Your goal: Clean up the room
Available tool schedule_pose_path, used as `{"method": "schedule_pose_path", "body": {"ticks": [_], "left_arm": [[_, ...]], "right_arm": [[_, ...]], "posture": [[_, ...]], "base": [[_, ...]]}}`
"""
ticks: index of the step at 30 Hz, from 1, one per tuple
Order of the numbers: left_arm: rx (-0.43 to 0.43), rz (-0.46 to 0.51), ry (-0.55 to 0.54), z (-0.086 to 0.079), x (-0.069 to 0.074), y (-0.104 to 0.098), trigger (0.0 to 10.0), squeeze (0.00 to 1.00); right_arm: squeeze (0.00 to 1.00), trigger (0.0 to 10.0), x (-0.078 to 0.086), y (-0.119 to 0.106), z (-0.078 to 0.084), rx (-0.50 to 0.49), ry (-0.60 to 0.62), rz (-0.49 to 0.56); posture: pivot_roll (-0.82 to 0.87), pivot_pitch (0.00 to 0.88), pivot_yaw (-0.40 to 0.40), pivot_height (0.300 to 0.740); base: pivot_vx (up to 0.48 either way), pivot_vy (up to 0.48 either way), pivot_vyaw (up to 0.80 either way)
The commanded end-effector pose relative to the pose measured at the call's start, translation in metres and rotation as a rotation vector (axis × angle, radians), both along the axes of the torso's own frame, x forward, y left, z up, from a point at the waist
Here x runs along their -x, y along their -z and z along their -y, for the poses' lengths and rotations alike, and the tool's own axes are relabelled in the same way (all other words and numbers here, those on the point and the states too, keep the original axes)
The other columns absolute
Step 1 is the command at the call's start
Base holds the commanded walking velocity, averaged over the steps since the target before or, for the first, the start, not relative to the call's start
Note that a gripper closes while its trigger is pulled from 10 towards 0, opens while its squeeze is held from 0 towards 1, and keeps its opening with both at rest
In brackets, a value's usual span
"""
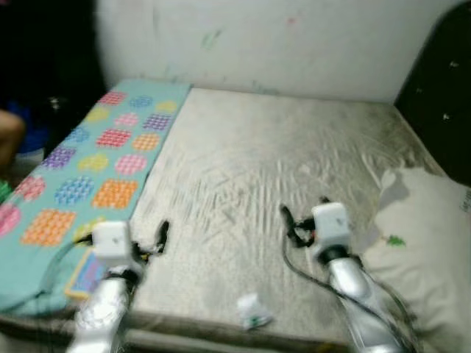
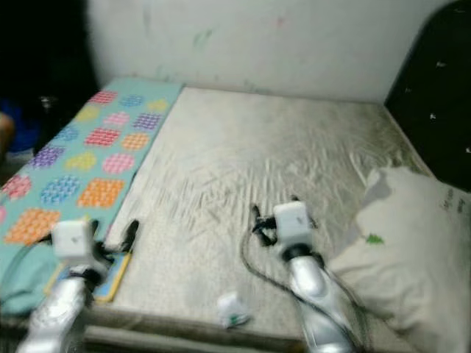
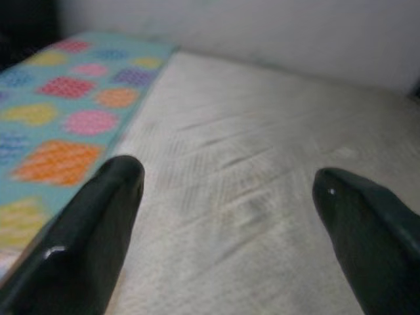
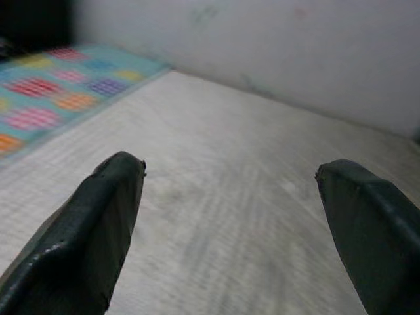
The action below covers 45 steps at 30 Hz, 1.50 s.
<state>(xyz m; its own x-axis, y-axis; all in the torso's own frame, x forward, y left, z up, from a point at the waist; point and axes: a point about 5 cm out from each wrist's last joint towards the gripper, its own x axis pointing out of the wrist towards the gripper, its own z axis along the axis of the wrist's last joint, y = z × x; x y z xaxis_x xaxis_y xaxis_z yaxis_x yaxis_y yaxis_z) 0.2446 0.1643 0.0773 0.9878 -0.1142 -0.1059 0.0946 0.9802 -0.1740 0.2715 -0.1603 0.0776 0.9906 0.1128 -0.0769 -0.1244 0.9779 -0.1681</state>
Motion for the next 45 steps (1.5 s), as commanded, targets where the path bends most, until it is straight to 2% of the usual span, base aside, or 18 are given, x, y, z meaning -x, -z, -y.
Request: {"method": "schedule_pose_path", "body": {"ticks": [1, 12, 20, 31, 37, 45], "left_arm": [[-0.025, -0.014, -0.012, -0.0069, 0.0024, 0.0018, 10.0, 0.00], [-0.028, -0.018, -0.023, -0.0075, 0.0025, 0.0023, 10.0, 0.00], [-0.024, -0.020, -0.029, -0.0077, 0.0027, 0.0028, 10.0, 0.00], [0.003, -0.039, -0.057, -0.0102, 0.0016, 0.0048, 10.0, 0.00], [0.016, -0.046, -0.064, -0.0108, 0.0017, 0.0057, 10.0, 0.00], [0.015, -0.048, -0.061, -0.0109, 0.0016, 0.0059, 10.0, 0.00]], "right_arm": [[0.00, 10.0, -0.0055, -0.0069, -0.0070, -0.019, -0.012, 0.024], [0.00, 10.0, -0.0052, -0.0061, -0.0063, -0.022, -0.007, 0.020], [0.00, 10.0, -0.0049, -0.0055, -0.0062, -0.021, -0.008, 0.014], [0.00, 10.0, -0.0048, -0.0038, -0.0060, -0.018, -0.007, 0.003], [0.00, 10.0, -0.0051, -0.0032, -0.0060, -0.020, -0.008, -0.001], [0.00, 10.0, -0.0055, -0.0030, -0.0070, -0.019, -0.018, 0.001]], "posture": [[-0.13, 0.000, -0.027, 0.740], [-0.13, 0.000, -0.027, 0.740], [-0.14, 0.000, -0.028, 0.740], [-0.14, 0.000, -0.029, 0.740], [-0.13, 0.000, -0.029, 0.740], [-0.13, 0.000, -0.028, 0.740]], "base": [[0.000, 0.000, 0.00], [0.000, 0.000, 0.00], [0.000, 0.000, -0.74], [0.000, 0.000, 0.00], [0.000, 0.000, -0.80], [0.000, 0.150, 0.00]]}}
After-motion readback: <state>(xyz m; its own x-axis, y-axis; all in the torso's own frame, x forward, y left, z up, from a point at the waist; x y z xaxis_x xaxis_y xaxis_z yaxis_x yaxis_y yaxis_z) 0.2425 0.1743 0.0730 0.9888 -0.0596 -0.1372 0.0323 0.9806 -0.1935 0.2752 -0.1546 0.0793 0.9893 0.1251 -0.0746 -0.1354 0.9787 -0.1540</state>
